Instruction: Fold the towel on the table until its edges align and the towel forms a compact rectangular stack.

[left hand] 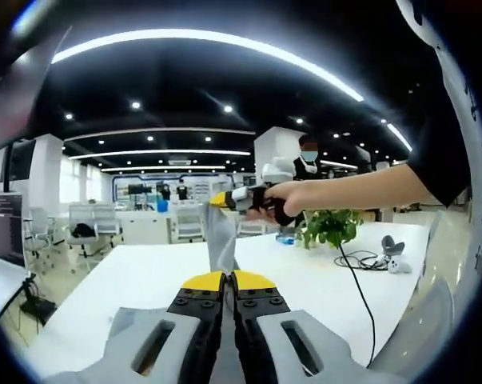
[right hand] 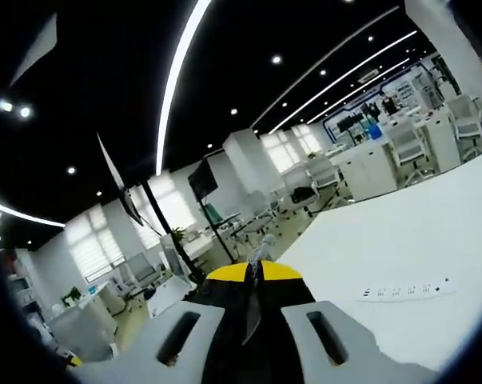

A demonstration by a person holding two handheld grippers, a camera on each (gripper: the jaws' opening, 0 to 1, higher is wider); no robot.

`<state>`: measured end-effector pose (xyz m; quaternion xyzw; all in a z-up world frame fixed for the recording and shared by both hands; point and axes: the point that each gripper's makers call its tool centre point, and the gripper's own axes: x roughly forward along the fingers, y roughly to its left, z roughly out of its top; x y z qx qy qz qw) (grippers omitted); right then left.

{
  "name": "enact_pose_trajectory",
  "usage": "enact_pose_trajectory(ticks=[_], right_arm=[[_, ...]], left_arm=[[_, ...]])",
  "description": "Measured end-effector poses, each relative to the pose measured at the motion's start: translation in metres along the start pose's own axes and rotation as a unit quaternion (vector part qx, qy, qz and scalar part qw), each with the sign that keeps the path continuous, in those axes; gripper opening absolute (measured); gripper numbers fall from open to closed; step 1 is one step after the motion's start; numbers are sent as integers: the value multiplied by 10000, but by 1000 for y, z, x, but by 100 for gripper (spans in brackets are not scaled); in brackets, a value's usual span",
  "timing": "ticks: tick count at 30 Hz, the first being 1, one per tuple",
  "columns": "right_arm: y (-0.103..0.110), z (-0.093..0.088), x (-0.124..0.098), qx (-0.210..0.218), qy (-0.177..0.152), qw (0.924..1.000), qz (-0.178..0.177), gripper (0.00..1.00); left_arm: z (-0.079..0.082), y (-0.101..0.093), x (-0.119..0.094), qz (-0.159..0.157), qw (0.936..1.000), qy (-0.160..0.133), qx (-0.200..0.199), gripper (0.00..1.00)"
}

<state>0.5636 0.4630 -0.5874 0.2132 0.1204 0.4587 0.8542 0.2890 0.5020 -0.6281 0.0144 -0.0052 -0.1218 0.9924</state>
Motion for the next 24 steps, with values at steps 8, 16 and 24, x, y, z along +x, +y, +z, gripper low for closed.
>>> enact_pose_trajectory(ticks=[8, 16, 24], right_arm=[[13, -18, 28, -22, 118, 9999, 72, 1], [29, -42, 55, -42, 323, 9993, 197, 1], [44, -67, 77, -64, 524, 9982, 274, 1]], left_arm=[[-8, 31, -16, 401, 9992, 63, -61, 3], [-18, 58, -34, 731, 9971, 126, -139, 3], [-39, 81, -46, 1017, 9940, 268, -301, 3]])
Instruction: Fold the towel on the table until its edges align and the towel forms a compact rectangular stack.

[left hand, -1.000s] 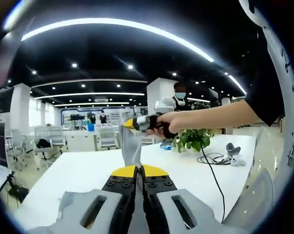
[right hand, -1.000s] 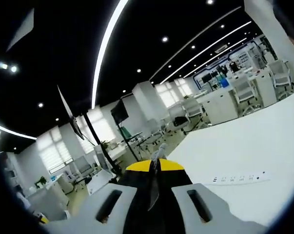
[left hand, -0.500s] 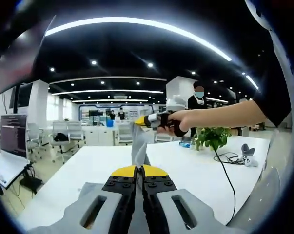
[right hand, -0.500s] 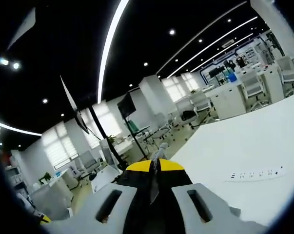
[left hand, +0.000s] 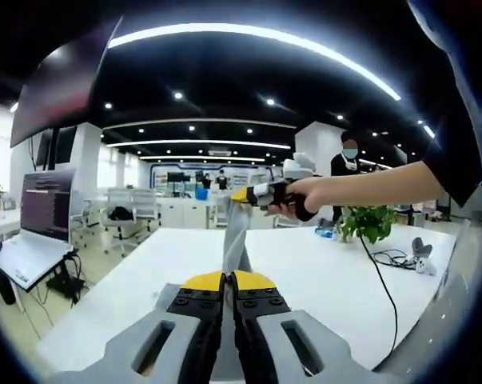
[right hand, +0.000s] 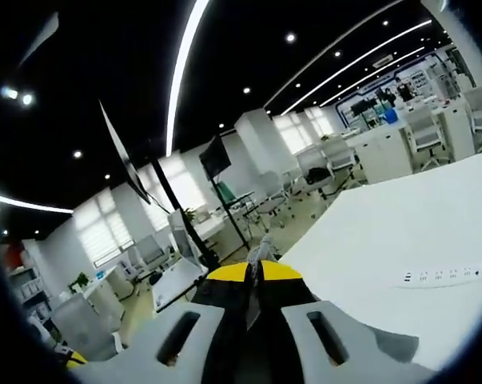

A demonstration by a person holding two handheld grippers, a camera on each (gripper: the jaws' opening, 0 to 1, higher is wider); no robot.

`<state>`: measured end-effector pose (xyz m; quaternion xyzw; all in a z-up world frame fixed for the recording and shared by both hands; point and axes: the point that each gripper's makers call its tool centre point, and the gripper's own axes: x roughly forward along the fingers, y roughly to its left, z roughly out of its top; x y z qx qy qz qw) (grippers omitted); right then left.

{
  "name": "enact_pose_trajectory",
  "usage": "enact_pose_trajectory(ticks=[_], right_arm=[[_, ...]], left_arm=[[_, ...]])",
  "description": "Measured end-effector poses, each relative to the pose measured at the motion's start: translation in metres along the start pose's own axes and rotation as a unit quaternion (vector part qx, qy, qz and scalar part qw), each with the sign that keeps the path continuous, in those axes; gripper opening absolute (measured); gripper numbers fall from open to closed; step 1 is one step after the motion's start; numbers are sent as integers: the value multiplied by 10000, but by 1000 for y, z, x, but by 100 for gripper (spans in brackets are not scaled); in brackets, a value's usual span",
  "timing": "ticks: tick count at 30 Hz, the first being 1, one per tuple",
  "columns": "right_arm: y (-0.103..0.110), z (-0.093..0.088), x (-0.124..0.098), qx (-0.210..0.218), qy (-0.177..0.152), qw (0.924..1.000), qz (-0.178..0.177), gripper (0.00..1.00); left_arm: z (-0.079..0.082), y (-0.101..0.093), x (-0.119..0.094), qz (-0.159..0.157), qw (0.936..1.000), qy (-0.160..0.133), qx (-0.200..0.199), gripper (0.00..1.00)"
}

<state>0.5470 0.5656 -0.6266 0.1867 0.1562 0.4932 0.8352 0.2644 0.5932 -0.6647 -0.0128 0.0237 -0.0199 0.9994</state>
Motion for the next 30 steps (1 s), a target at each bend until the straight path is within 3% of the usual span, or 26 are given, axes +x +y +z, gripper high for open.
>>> enact_pose_trajectory(ticks=[11, 13, 20, 30], right_arm=[[0, -30, 36, -29, 315, 9995, 1, 1], [-4, -39, 47, -82, 383, 9992, -45, 1], [-6, -72, 74, -289, 595, 9977, -136, 1], [-12, -125, 115, -540, 998, 9932, -245, 1]], left_arm=[[-24, 27, -2, 308, 9990, 170, -284, 3], [-34, 36, 0, 447, 9972, 203, -558, 3], [-62, 57, 0, 840, 9928, 418, -746, 3], [-117, 95, 0, 1395, 9803, 867, -1094, 3]])
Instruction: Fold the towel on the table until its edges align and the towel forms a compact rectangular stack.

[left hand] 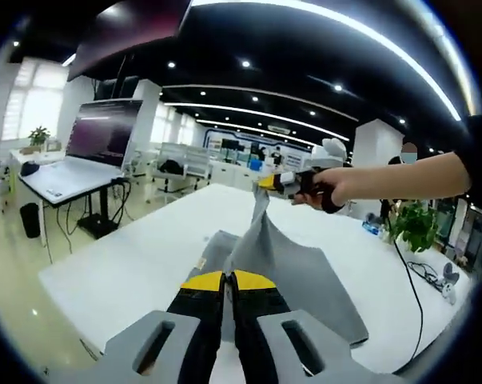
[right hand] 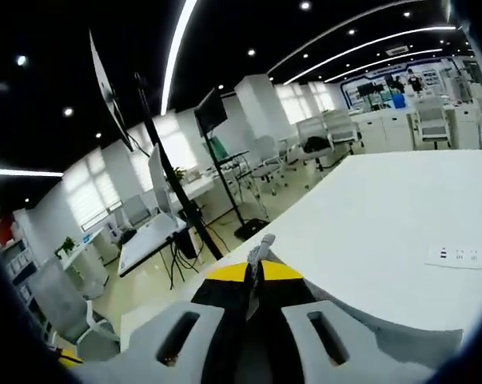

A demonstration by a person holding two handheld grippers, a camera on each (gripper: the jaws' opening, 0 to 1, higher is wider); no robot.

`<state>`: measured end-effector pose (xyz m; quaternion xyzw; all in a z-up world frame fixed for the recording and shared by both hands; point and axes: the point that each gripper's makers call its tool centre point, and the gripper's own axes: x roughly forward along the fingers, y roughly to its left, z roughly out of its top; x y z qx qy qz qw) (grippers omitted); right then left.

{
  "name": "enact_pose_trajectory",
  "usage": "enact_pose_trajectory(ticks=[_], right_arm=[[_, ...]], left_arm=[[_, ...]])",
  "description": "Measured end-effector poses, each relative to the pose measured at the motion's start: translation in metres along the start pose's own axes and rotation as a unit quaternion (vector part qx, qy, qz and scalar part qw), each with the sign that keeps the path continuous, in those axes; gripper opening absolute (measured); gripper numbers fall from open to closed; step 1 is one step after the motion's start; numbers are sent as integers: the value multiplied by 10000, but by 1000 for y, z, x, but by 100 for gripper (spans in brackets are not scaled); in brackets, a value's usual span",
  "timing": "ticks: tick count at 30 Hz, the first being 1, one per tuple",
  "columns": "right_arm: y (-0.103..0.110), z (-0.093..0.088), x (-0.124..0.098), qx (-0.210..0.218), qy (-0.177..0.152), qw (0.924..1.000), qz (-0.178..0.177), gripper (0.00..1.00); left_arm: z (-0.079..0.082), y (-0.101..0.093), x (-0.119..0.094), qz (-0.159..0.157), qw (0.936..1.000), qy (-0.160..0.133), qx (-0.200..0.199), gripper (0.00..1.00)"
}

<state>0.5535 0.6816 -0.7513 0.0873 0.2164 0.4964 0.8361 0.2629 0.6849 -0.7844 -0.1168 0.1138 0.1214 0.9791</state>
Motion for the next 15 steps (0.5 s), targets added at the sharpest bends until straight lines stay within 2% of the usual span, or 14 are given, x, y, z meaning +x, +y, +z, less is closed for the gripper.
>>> enact_pose_trajectory(ticks=[4, 9, 15], right_arm=[[-6, -20, 28, -111, 166, 9998, -77, 1], [-11, -40, 47, -255, 359, 9990, -99, 1], [-10, -57, 67, -334, 482, 9983, -35, 1]], left_arm=[[-14, 16, 11, 203, 9997, 149, -62, 3], [-36, 40, 25, 448, 9980, 363, -245, 3], [-55, 57, 35, 643, 9955, 642, -276, 3]])
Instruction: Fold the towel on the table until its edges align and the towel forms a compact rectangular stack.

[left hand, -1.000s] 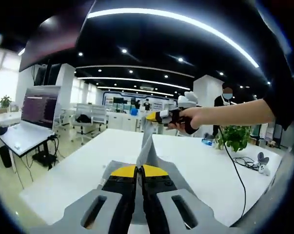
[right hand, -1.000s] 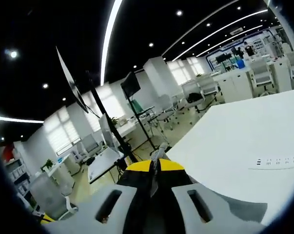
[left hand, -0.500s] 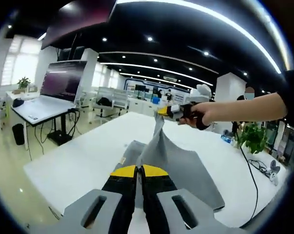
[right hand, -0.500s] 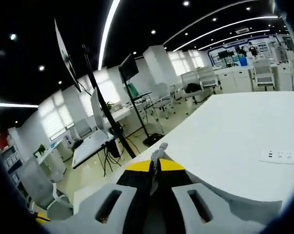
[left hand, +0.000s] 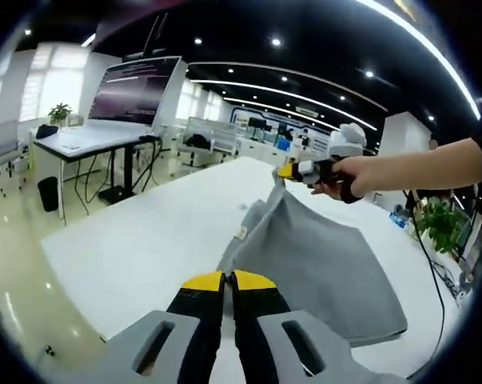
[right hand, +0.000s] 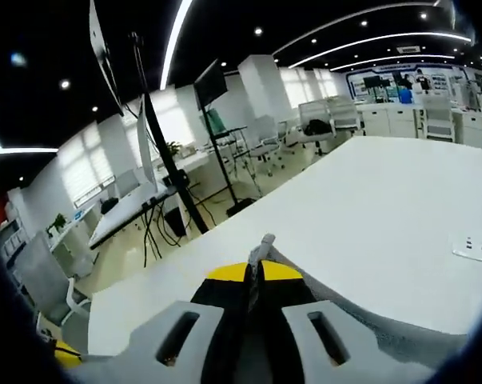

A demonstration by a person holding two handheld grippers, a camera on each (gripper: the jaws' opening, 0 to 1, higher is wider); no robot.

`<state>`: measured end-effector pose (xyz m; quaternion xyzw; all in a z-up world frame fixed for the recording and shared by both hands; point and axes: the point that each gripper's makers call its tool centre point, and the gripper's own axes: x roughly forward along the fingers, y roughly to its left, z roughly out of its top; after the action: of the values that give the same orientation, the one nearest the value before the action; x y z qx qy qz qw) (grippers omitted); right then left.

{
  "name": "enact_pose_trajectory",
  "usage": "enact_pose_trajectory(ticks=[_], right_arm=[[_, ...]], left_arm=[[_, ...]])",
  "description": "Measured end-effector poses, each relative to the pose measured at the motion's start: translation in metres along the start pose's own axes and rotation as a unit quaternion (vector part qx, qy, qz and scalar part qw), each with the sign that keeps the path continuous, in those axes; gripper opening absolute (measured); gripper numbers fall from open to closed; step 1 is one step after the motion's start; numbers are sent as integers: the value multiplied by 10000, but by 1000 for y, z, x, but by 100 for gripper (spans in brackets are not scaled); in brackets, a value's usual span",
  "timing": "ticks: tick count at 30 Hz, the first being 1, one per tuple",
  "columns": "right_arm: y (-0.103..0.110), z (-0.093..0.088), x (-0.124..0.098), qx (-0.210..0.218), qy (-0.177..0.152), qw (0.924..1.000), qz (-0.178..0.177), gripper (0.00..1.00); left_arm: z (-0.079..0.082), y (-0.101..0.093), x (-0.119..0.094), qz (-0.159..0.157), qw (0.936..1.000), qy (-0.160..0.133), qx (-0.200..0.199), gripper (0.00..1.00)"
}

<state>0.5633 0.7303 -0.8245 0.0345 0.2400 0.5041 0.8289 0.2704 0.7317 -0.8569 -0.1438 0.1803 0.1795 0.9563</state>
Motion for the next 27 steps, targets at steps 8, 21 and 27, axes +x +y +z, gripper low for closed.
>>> enact_pose_trajectory(ticks=[8, 21, 27], right_arm=[[-1, -20, 24, -66, 141, 9998, 101, 2], [-10, -25, 21, -121, 225, 9993, 289, 6], [-19, -29, 2, -161, 288, 9992, 242, 11]], left_arm=[[-26, 20, 18, 158, 9993, 317, -121, 4], [-23, 7, 23, 89, 9993, 365, 1, 21], [-21, 4, 25, 205, 9967, 553, 550, 39]])
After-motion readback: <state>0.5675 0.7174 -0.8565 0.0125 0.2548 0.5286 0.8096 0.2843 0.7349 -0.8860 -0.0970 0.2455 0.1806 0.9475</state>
